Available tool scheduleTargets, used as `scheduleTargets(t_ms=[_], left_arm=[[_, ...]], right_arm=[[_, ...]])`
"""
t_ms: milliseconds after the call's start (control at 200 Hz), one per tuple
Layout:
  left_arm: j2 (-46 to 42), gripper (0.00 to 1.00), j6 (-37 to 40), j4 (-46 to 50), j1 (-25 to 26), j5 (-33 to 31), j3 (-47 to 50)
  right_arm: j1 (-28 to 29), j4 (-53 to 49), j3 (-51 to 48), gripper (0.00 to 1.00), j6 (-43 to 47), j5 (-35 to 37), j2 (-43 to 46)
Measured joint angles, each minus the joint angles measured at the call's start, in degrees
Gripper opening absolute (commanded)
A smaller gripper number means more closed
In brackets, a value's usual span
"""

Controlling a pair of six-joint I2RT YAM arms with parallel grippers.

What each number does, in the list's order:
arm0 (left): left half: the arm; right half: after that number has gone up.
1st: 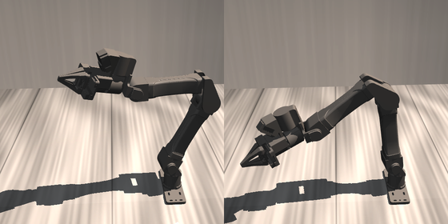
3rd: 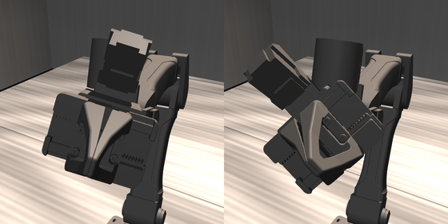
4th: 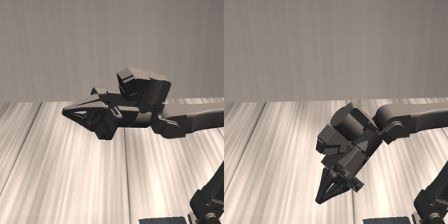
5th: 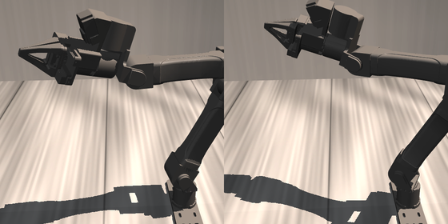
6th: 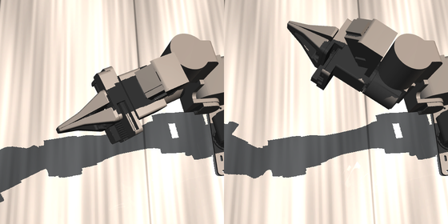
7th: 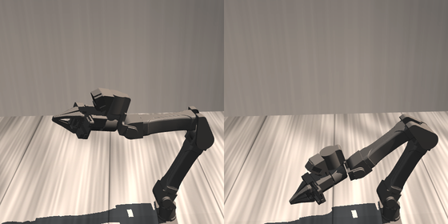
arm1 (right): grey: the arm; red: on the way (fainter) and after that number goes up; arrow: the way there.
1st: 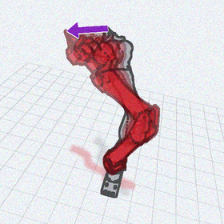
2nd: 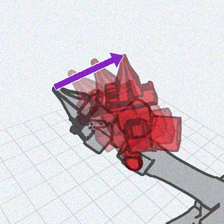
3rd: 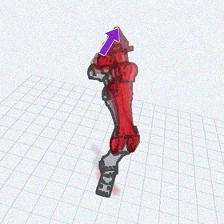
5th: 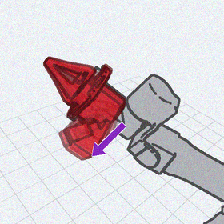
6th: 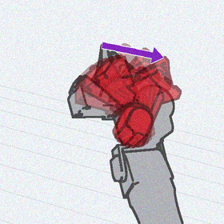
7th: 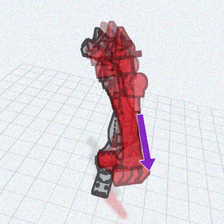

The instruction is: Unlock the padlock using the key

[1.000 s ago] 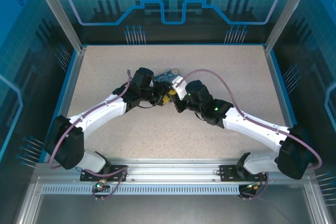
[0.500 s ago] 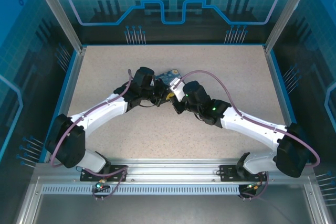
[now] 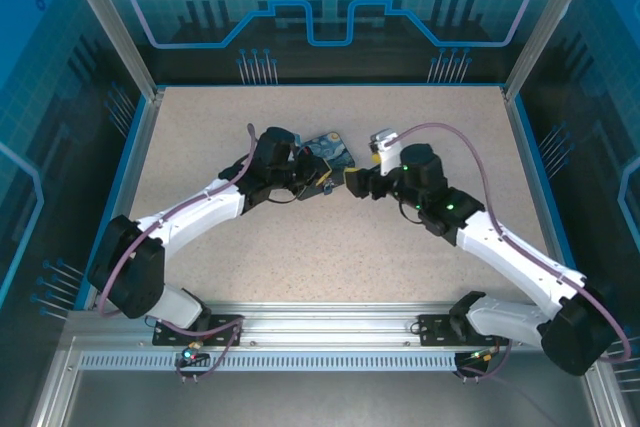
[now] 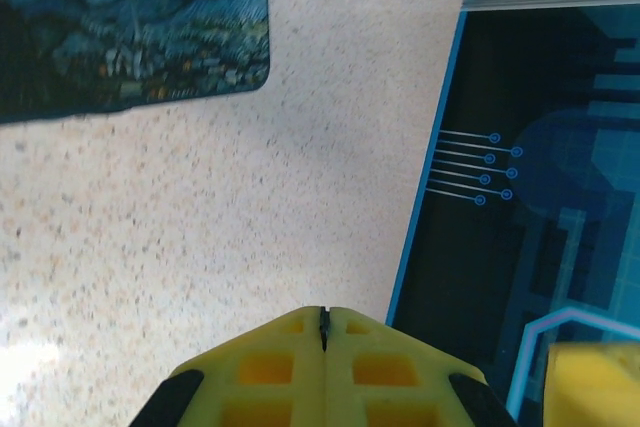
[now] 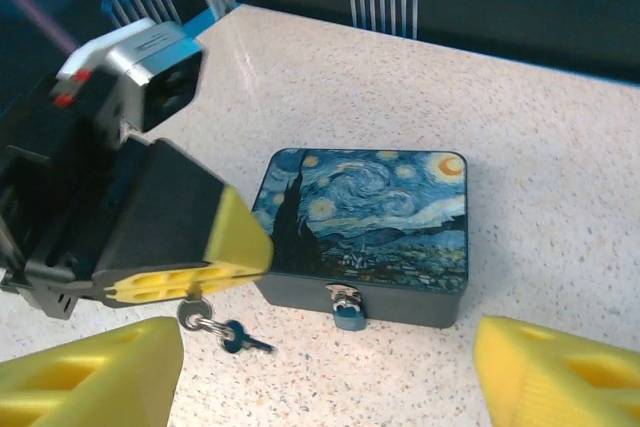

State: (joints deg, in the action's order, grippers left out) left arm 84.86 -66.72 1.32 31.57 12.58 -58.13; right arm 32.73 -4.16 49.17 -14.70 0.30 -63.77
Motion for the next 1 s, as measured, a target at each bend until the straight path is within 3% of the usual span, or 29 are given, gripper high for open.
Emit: scheduleTargets(t_ms=[215, 440, 645, 860, 1000], left_arm=[[-1.3, 0.00, 8.0, -6.9, 0.0, -4.2, 2.5], [-2.4, 0.00, 14.2, -13.3, 0.0, -6.8, 2.7], [-3.2, 0.00, 17.4, -20.3, 0.0, -9.0, 4.1], [-3.3, 0.00, 17.4, -31.7, 0.7, -13.6, 9.4], [-3.3, 0.00, 15.5, -39.3, 1.2, -17.2, 13.9]], right_arm=[[-6.7, -3.7, 2.7, 1.00, -8.3, -7.0, -4.6], [-7.3, -12.0, 10.8, 1.00, -10.0, -4.6, -10.7], [-10.4, -8.6, 6.7, 1.00, -12.6, -2.4, -9.0], [-18.1, -2.8, 1.8, 1.00, -17.8, -13.1, -7.8], [-19.4, 4.3, -1.2, 0.91, -24.2, -20.4, -8.2]])
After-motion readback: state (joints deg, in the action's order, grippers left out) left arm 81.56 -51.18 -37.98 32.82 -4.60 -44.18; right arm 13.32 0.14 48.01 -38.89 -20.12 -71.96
